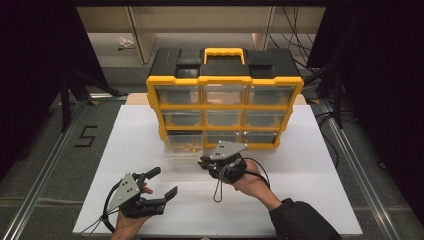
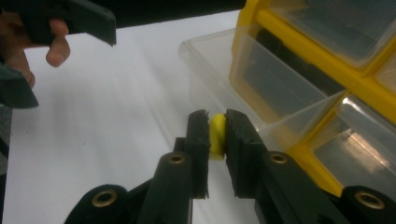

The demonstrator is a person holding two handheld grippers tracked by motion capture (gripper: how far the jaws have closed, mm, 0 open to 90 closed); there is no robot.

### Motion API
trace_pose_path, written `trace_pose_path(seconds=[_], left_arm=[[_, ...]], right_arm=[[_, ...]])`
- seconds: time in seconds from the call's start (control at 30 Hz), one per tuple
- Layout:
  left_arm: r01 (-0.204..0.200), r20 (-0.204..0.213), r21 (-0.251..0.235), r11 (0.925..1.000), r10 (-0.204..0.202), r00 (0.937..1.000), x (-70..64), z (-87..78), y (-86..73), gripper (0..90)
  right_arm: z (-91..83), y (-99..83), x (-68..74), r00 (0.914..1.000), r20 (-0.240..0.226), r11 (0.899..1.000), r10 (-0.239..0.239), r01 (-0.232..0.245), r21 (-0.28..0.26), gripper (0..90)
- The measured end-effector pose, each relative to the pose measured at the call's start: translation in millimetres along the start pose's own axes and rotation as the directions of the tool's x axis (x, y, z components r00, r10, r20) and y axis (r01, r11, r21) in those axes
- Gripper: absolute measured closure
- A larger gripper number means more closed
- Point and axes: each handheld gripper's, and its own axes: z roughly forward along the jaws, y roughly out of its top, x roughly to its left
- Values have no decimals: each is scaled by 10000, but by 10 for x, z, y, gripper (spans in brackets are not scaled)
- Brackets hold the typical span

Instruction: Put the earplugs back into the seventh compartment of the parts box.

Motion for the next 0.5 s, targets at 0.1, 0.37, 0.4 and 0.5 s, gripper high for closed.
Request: trace_pose_path(seconds=[0.1, 0.37, 0.4, 0.5], left_arm=[[-13, 14, 71, 10000, 13, 10000, 9, 25, -6, 171], [-12, 61, 69, 10000, 12, 10000, 15, 41, -6, 171], [-18, 66, 68, 10000, 17, 10000, 15, 41, -6, 171], [-47, 67, 73, 10000, 46, 10000, 5, 41, -5, 171]], right_arm=[[-12, 51, -31, 9999, 77, 9999, -81, 82, -101, 803], [16, 237, -124, 9996, 263, 9992, -31, 41, -395, 802], [30, 253, -128, 9996, 287, 9993, -59, 69, -358, 802], [68, 297, -146, 9992, 373, 9996, -119, 129, -267, 801]])
